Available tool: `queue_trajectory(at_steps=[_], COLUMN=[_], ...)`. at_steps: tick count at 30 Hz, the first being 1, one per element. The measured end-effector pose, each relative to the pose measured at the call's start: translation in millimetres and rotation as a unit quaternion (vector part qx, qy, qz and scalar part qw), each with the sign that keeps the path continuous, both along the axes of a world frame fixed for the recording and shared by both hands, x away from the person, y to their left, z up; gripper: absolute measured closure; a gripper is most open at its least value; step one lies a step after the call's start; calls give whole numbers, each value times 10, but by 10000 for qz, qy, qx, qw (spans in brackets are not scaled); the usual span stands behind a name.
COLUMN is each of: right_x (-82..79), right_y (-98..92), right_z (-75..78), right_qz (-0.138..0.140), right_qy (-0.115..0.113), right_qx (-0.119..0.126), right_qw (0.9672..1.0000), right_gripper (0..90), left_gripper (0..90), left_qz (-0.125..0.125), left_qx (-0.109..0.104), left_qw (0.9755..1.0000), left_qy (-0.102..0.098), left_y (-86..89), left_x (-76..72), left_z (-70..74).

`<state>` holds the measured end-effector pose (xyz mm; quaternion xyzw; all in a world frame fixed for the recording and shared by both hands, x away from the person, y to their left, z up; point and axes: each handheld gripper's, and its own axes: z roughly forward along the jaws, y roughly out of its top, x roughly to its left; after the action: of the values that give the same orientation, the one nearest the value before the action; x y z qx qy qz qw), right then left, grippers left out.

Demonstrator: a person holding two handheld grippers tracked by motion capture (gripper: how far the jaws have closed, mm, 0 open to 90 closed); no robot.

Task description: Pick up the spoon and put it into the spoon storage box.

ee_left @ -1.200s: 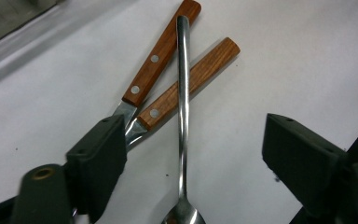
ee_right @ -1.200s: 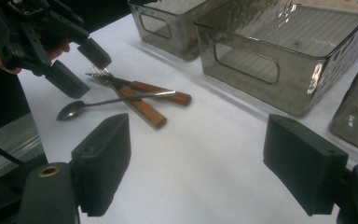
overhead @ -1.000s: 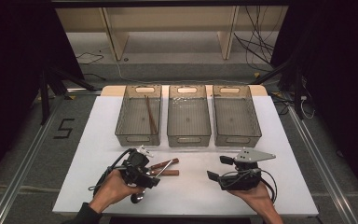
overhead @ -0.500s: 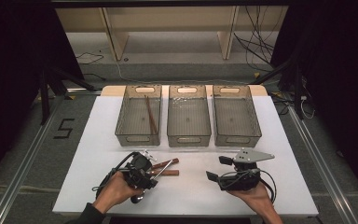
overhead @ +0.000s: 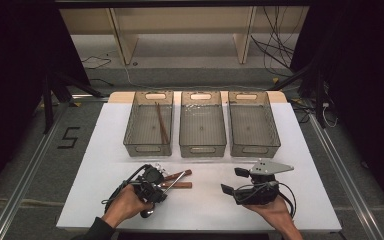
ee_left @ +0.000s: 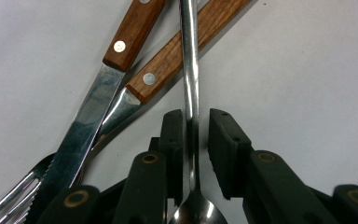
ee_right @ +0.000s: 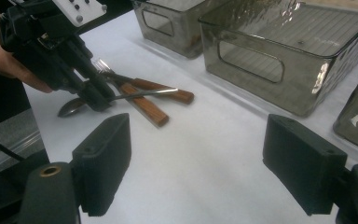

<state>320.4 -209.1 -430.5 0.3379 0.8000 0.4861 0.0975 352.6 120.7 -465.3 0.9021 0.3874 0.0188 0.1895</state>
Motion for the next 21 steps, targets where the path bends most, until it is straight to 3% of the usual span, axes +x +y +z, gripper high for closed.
queue_trajectory(at_steps=[8,21], right_x=[0,-1], right_y=[4,-3], right_z=[-2,0], right_qz=[-4,-12], right_qy=[-3,-13], right_qx=[-2,-2], right_qw=[10000,10000], right_gripper=[247,249], left_gripper=[820,853], left_qz=[-74,-199], left_qx=[161,59], left_qw=[9998,9996], left_qy=[-110,-178], left_y=[-7,4], left_x=[0,-16], left_z=[0,18])
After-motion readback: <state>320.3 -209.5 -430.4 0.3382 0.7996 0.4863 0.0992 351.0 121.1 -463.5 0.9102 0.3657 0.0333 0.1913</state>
